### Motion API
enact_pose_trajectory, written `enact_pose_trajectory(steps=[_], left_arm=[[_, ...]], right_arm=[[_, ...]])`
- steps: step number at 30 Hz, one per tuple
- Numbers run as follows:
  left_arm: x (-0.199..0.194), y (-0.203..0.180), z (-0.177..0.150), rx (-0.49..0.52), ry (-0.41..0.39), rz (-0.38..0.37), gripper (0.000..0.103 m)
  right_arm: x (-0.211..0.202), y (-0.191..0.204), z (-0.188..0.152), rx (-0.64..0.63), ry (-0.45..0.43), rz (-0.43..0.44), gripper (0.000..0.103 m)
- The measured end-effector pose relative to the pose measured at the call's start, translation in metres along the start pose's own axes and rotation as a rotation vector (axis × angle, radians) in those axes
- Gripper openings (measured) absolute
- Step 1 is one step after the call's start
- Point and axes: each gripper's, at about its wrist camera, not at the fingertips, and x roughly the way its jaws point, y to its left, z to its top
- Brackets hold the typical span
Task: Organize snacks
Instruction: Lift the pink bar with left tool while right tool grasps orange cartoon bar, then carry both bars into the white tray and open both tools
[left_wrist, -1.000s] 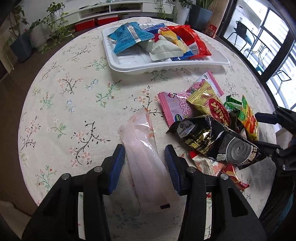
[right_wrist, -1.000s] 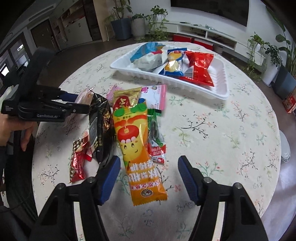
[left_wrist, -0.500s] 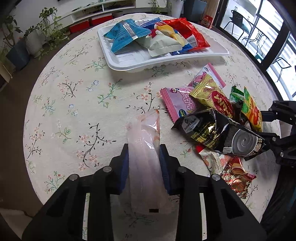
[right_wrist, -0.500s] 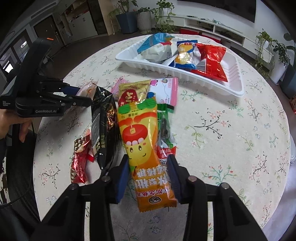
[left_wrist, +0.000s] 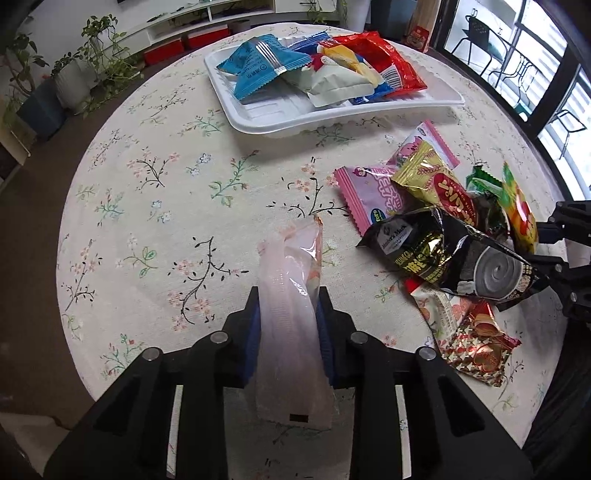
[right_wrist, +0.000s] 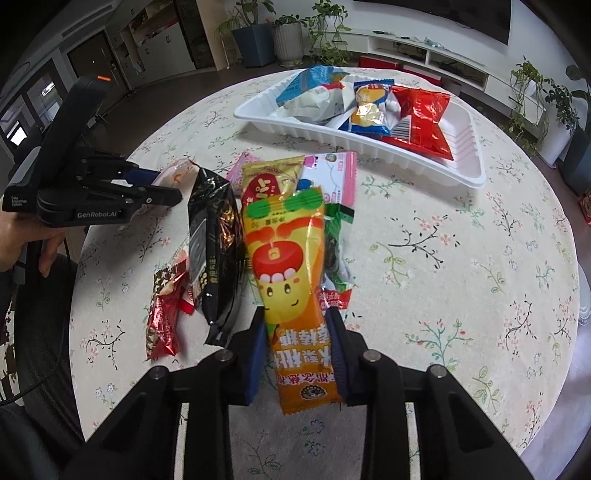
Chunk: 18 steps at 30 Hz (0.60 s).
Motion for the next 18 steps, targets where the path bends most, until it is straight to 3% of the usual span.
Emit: enact_pose_trajectory(steps=[18], left_arm=[[-0.031, 0.000, -0.021, -0.010, -0.066, -0.063, 0.020]], right_arm=[[-0.023, -0.010, -0.014, 0.106, -0.069, 0.050, 0.020]])
